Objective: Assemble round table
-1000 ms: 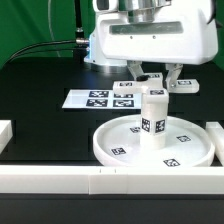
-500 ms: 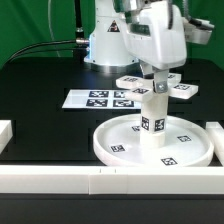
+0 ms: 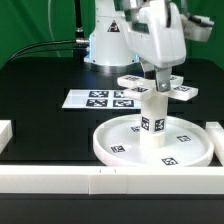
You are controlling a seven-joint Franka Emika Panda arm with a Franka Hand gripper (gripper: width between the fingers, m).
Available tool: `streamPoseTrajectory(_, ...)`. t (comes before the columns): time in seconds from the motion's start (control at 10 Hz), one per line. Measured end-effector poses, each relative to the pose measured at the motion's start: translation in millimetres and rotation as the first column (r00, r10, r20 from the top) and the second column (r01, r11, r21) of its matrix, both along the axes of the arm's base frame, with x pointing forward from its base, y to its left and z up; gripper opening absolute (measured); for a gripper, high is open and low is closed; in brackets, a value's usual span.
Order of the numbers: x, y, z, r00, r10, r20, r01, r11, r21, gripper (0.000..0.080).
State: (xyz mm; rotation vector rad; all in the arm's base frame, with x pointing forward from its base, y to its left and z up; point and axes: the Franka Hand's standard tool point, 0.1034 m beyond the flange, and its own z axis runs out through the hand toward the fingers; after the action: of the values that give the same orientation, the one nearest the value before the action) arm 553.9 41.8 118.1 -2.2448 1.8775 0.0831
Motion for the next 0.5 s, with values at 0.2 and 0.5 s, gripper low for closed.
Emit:
streamPoseTrajectory(0.2, 0.8, 7.0, 24.0, 0.999, 0.035, -0.026, -0.035, 0.999, 0.020, 0.0648)
streamPoseTrajectory(0.5, 1.4, 6.8, 20.2, 0.980, 0.200, 0.007, -0.200, 0.980, -0.003, 0.0649)
